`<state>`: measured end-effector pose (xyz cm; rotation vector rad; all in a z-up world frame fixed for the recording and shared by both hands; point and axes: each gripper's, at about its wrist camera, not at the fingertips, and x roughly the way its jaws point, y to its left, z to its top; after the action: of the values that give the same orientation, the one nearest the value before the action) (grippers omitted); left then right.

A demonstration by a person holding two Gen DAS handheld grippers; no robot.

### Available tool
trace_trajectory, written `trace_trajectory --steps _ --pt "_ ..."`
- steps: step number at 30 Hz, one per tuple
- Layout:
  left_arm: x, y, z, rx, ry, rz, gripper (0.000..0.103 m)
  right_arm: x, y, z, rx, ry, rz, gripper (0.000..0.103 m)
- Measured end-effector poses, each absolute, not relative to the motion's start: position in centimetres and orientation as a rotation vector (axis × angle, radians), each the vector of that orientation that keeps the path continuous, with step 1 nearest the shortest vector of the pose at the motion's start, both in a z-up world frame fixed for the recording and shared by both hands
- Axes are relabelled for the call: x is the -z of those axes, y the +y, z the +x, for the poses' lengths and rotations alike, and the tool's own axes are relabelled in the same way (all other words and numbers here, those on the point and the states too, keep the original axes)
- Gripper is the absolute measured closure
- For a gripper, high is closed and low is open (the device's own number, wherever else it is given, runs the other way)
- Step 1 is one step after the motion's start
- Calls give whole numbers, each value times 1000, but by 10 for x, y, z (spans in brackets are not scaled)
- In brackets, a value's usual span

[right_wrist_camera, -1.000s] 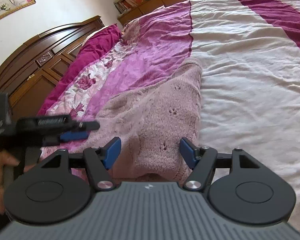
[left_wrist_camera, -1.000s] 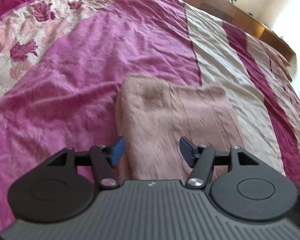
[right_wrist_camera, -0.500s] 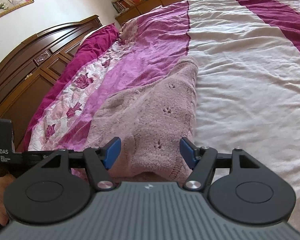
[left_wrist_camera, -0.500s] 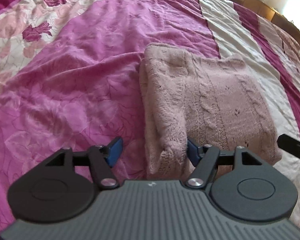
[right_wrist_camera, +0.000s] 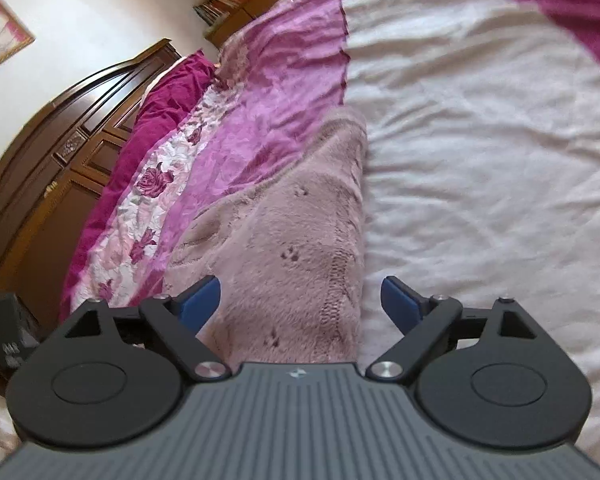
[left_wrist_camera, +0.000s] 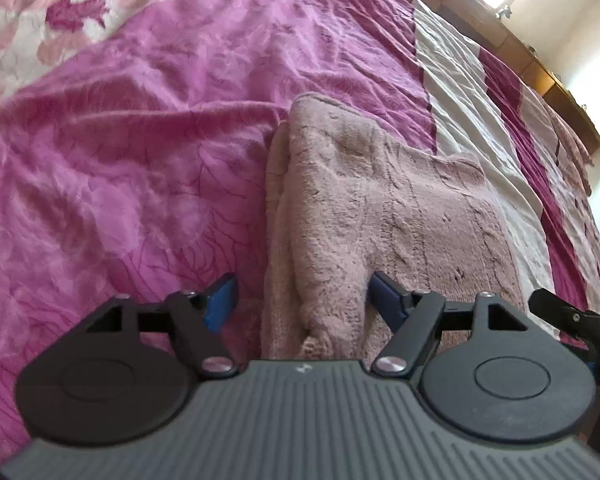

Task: Fold small clothes
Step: 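Move both grippers to the end of the folded cardigan and close on it, then fold the held end over the cardigan with both grippers and release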

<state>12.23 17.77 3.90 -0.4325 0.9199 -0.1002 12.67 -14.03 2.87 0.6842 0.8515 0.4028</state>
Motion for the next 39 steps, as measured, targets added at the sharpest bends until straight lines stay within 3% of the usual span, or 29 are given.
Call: trace_trajectory --steps 8,10,12,15,30,39 --pt "-27 184 128 184 938 -578 29 6 -135 160 -500 941 855 11" --pt "-22 185 129 203 939 -620 46 6 -128 166 -504 949 839 15" --pt "-20 188 129 210 934 -657 61 4 -123 171 -487 958 800 35" --pt "-24 192 128 222 923 -698 69 -8 -122 172 -503 943 778 46" --pt "-79 129 92 382 870 -709 72 -113 -187 115 -494 804 740 49" --pt "-58 60 52 447 934 -529 71 -73 -265 34 -358 825 785 49"
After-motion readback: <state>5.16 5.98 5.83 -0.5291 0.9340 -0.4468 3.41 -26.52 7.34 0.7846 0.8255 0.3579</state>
